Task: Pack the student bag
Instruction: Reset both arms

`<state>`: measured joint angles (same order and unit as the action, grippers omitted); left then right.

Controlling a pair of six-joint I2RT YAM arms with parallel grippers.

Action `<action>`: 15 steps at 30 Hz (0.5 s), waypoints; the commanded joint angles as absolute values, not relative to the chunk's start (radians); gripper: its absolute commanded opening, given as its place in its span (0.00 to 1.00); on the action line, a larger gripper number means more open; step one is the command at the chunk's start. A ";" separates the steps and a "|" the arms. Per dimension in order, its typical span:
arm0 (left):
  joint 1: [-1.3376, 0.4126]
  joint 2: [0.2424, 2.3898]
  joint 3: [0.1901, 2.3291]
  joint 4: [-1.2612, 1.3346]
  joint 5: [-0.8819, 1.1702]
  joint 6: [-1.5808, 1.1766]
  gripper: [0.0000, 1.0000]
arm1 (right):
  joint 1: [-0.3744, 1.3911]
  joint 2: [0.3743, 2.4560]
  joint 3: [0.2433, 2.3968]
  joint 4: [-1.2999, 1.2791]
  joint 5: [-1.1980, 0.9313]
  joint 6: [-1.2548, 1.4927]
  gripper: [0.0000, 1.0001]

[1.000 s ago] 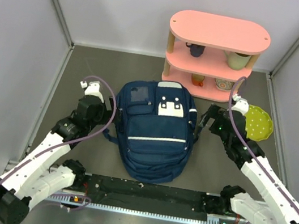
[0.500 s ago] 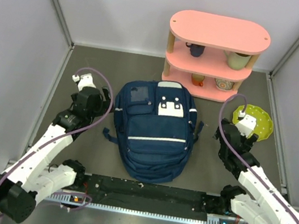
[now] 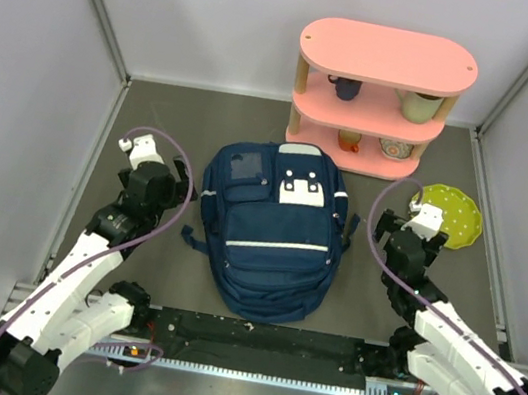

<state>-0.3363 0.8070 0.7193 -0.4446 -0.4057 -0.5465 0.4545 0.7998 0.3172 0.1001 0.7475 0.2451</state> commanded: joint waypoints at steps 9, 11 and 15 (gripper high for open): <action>-0.333 0.758 0.712 -0.399 -0.426 -0.503 0.99 | 0.304 1.023 0.098 0.910 0.560 0.081 0.99; -0.333 0.755 0.712 -0.402 -0.426 -0.499 0.99 | 0.290 1.043 0.118 0.917 0.489 0.025 0.99; -0.333 0.736 0.704 -0.402 -0.436 -0.499 0.99 | 0.233 1.111 0.153 0.904 0.491 0.018 0.99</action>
<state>-0.3363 0.7624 0.7120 -0.4446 -0.4118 -0.5175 0.2817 1.0752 0.0956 0.8207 0.5507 0.0425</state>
